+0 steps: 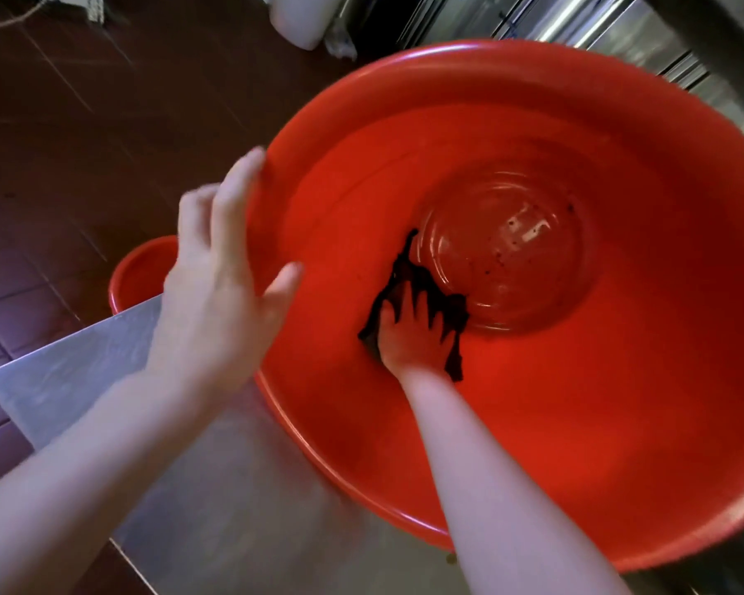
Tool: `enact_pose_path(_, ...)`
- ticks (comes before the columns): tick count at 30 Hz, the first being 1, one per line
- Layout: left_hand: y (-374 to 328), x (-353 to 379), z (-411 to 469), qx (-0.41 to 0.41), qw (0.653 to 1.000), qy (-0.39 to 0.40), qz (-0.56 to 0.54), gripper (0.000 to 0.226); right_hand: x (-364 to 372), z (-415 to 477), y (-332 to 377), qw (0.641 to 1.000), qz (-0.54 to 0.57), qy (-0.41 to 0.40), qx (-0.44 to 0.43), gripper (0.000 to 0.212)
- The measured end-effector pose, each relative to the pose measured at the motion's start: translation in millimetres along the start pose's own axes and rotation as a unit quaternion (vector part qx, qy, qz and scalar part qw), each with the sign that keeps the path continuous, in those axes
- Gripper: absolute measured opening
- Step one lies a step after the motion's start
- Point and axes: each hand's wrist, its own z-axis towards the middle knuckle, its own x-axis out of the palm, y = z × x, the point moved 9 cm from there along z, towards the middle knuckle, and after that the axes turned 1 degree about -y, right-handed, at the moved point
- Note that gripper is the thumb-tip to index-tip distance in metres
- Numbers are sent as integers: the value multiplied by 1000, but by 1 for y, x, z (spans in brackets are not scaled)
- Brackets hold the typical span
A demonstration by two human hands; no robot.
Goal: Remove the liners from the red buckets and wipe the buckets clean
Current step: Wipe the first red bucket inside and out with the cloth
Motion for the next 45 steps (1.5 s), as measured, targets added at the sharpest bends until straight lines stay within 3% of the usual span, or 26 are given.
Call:
enact_pose_path(3, -14, 2, 17, 42, 996, 15, 76, 98, -1, -6, -22, 998, -47, 49, 16, 61)
enact_pose_path(7, 18, 25, -36, -87, 995, 44, 16, 102, -12, -23, -63, 990, -120, 42, 58, 65)
enact_pose_path(10, 35, 37, -79, -170, 985, -1, -4, 99, -15, -37, -60, 990, -122, 46, 61, 61)
enact_pose_path(12, 40, 44, -93, -189, 982, -22, 15, 92, -4, -58, -33, 994, -87, 63, 18, 61)
enact_pose_path(16, 41, 47, -92, -168, 985, -28, 25, 90, 4, -150, 41, 983, -40, -66, -164, 66)
enact_pose_path(18, 42, 49, -89, -150, 988, -13, 22, 90, 6, -160, 47, 981, -10, -63, -183, 64)
enact_pose_path(22, 42, 47, -88, -141, 990, -8, 29, 91, 3, -78, 12, 995, -43, -33, -80, 64)
enact_pose_path(25, 37, 49, -86, -119, 992, 5, 38, 92, 2, -13, -9, 997, 40, 24, 59, 62)
enact_pose_path(27, 36, 51, -81, -112, 991, 16, 74, 90, -2, 0, -10, 994, 54, 22, 88, 63)
enact_pose_path(30, 37, 56, -80, -114, 987, 37, 103, 92, 6, -25, 3, 999, 2, 40, 17, 63)
enact_pose_path(32, 38, 57, -81, -114, 986, 40, 119, 93, 7, -74, 23, 995, -46, -13, -87, 66)
enact_pose_path(34, 38, 58, -82, -113, 986, 42, 118, 91, 5, -128, 41, 984, -35, -62, -163, 68)
enact_pose_path(36, 41, 59, -83, -118, 986, 45, 110, 92, 8, -140, 47, 981, -15, -52, -185, 67)
enact_pose_path(38, 43, 58, -85, -113, 988, 45, 100, 98, 4, -107, 41, 985, -23, -59, -161, 66)
enact_pose_path(42, 42, 48, -92, -127, 991, 46, -14, 101, 1, -5, 9, 996, 81, 19, 25, 60)
enact_pose_path(45, 31, 28, -75, -77, 997, 11, -17, 104, 4, 20, 1, 996, 78, 25, 40, 61)
